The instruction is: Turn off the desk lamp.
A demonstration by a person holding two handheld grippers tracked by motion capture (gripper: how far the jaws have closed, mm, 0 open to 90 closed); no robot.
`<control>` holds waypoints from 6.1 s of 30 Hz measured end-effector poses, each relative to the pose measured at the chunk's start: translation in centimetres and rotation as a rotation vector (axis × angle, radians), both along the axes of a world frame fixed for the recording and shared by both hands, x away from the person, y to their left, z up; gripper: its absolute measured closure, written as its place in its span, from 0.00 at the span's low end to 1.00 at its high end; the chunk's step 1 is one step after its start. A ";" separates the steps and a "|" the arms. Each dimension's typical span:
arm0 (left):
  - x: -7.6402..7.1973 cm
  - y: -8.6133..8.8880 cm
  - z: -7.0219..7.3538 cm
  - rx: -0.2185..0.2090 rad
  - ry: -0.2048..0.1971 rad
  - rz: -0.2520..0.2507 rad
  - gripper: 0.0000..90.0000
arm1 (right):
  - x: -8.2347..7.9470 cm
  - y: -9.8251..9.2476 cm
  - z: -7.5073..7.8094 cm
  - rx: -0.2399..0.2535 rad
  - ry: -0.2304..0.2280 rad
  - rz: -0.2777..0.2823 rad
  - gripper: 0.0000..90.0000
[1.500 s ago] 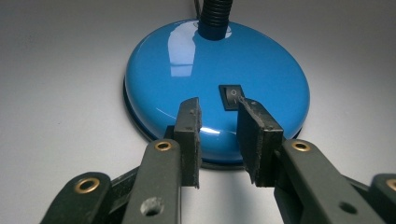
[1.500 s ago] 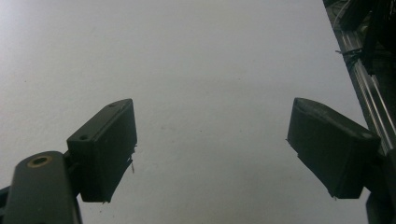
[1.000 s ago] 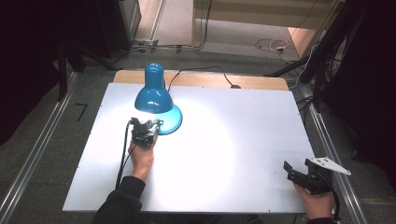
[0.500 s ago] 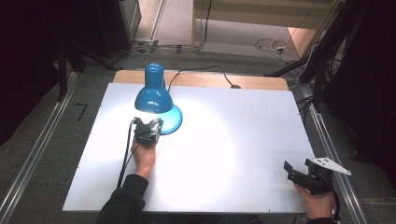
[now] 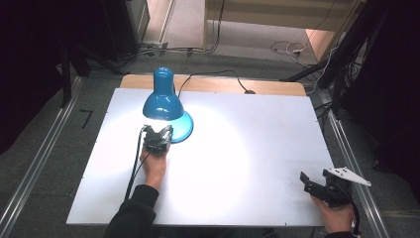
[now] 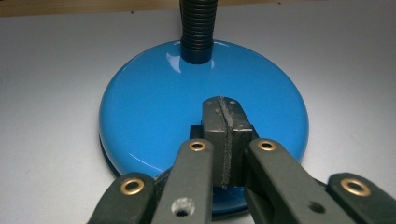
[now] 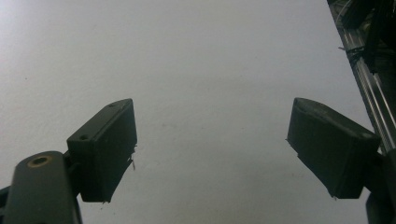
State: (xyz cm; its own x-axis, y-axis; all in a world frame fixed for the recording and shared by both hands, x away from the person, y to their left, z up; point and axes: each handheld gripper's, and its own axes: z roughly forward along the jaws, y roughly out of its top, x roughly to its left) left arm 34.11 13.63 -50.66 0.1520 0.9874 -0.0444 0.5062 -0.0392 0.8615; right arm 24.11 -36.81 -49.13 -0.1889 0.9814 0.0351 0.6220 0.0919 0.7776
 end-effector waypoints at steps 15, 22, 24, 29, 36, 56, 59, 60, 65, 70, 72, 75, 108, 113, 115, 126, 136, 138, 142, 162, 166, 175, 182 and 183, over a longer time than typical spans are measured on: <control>0.2 -0.7 -0.2 0.042 -0.025 0.017 1.00 | 0.0 0.1 0.2 0.009 -0.008 0.004 0.16; 0.7 -0.6 -0.4 0.013 -0.030 0.031 1.00 | -0.1 0.1 0.2 0.015 -0.008 0.002 0.16; 0.8 -0.3 -0.3 0.001 -0.026 0.029 1.00 | 0.0 0.0 0.1 0.014 -0.008 0.003 0.16; 0.8 -0.1 -0.3 -0.012 -0.021 0.029 1.00 | -0.1 0.0 0.2 0.016 -0.006 0.001 0.16; 0.4 0.8 0.0 -0.011 -0.026 0.022 1.00 | 0.0 0.0 0.1 0.014 -0.008 0.001 0.16; -1.7 1.8 0.5 -0.060 -0.050 -0.016 0.68 | -0.1 0.2 0.3 0.020 -0.010 0.004 0.16; -2.0 1.9 0.6 -0.074 -0.045 -0.033 0.59 | -0.1 0.2 0.3 0.020 -0.010 0.003 0.16; -2.0 2.0 0.5 -0.090 -0.034 -0.045 0.54 | -0.1 0.2 0.3 0.020 -0.010 0.003 0.16; -2.6 2.1 0.5 -0.105 -0.028 -0.064 0.43 | -0.1 0.1 0.3 0.016 -0.012 0.003 0.16; -2.9 2.2 0.7 -0.113 -0.013 -0.067 0.29 | -0.1 0.2 0.3 0.016 -0.008 0.003 0.16; -3.1 2.3 0.7 -0.108 -0.015 -0.056 0.24 | -0.1 0.2 0.3 0.017 -0.007 0.005 0.16; -3.2 2.5 0.7 -0.129 -0.015 -0.048 0.22 | -0.1 0.2 0.3 0.015 -0.006 0.007 0.16; -5.7 4.6 1.6 -0.137 -0.024 -0.042 0.18 | -0.4 0.0 0.4 0.021 -0.011 0.007 0.16; -6.0 4.8 1.7 -0.139 -0.021 -0.045 0.18 | -0.4 0.0 0.4 0.023 -0.008 0.006 0.16; -6.1 4.8 1.7 -0.139 -0.022 -0.045 0.18 | -0.4 0.0 0.4 0.023 -0.008 0.005 0.16; -6.7 4.9 1.9 -0.134 -0.017 -0.062 0.18 | -0.4 -0.1 0.4 0.022 -0.013 0.005 0.16; -7.6 5.5 2.0 -0.119 0.001 -0.057 0.18 | -0.4 -0.1 0.4 0.022 -0.012 0.006 0.16; -7.7 5.5 1.9 -0.112 0.004 -0.053 0.18 | -0.4 -0.1 0.4 0.021 -0.013 0.008 0.16; -8.0 5.6 2.0 -0.108 0.005 -0.061 0.18 | -0.4 -0.1 0.4 0.024 -0.012 0.002 0.16; -9.6 6.3 2.2 -0.102 0.004 -0.066 0.18 | -0.4 -0.1 0.4 0.019 -0.010 0.006 0.16; -9.9 6.5 2.3 -0.104 0.005 -0.068 0.18 | -0.4 0.0 0.4 0.019 -0.008 0.005 0.16; -10.5 6.9 2.4 -0.114 0.007 -0.066 0.17 | -0.4 0.0 0.4 0.017 -0.009 0.006 0.16; -11.0 7.3 2.4 -0.121 0.013 -0.065 0.17 | -0.4 0.0 0.3 0.018 -0.007 0.004 0.16; -11.2 7.5 2.3 -0.122 0.015 -0.059 0.17 | -0.4 0.0 0.3 0.018 -0.007 0.004 0.16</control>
State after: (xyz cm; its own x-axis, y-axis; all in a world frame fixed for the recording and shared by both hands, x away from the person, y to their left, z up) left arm 22.94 21.14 -48.32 0.2086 0.9638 -0.1663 0.5188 0.0351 0.8542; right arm 23.68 -36.86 -48.79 -0.1932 0.9798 0.0514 0.6159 0.0803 0.7838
